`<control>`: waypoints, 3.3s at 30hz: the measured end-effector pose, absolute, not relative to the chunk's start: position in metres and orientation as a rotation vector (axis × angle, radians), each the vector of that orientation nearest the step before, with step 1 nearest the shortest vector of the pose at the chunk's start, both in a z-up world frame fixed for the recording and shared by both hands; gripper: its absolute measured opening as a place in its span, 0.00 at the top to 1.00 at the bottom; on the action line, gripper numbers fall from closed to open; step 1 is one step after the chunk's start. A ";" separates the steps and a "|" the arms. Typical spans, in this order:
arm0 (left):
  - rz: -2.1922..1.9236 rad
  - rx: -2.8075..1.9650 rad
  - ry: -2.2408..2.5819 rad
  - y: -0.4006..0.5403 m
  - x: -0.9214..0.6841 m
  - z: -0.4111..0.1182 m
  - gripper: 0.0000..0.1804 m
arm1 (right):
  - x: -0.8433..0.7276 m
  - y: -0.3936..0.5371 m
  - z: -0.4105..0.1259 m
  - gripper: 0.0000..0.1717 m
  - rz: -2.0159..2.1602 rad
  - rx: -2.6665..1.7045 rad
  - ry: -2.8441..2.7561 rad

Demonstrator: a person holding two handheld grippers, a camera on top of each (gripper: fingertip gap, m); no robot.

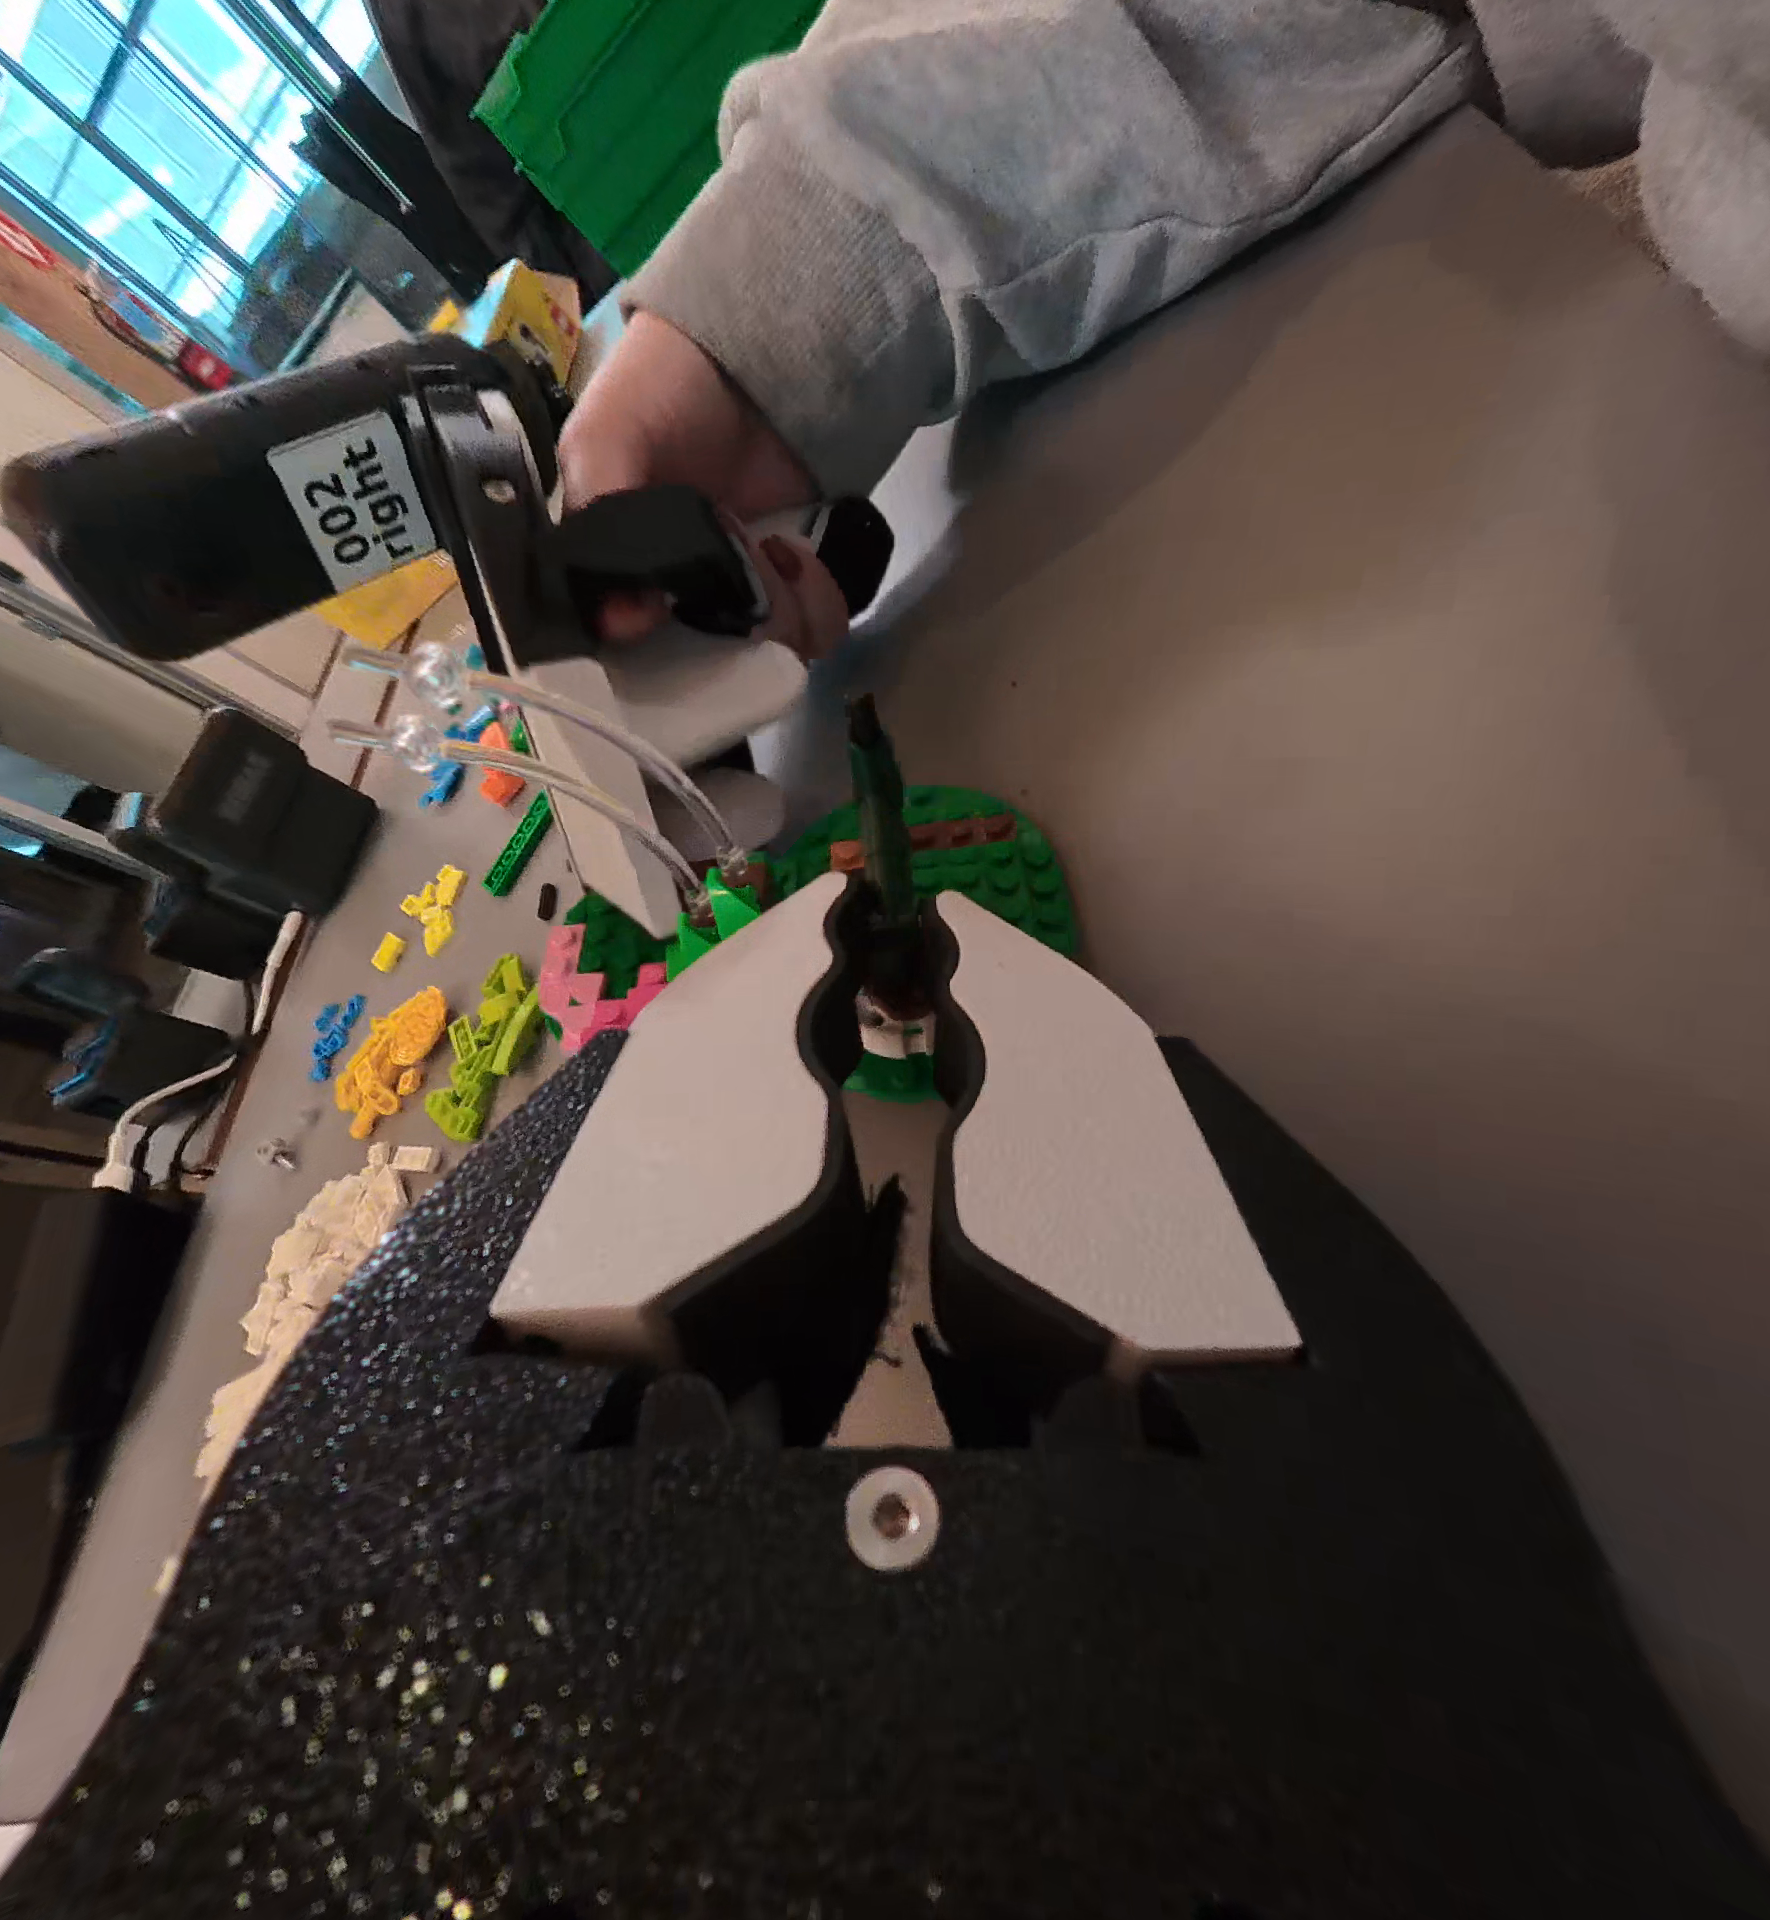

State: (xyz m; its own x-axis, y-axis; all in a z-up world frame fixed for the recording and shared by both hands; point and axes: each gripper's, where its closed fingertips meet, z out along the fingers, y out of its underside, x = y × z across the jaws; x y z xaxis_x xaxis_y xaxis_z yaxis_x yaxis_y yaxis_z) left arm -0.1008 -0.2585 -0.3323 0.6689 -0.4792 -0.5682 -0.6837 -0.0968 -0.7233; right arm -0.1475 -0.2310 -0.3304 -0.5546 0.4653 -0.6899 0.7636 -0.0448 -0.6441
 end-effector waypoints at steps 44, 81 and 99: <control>-0.847 -1.441 0.172 -0.270 -0.126 -0.248 0.85 | -0.124 -0.246 -0.213 0.96 -2.666 0.664 1.838; -0.057 -1.467 -0.212 -0.240 -0.190 -0.260 0.96 | -0.168 -0.244 -0.230 0.99 -2.768 1.303 2.829; -0.243 -1.524 -0.081 -0.237 -0.171 -0.263 0.96 | -0.161 -0.210 -0.221 1.00 -2.551 1.235 1.094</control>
State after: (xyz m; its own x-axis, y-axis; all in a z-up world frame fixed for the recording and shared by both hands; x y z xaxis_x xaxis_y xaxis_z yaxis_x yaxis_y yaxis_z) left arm -0.1707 -0.2374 -0.2625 0.9733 -0.1067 0.2033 0.2073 0.0279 -0.9779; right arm -0.1610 -0.2101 -0.2206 -0.6650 0.2053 -0.7181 0.3790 -0.7358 -0.5613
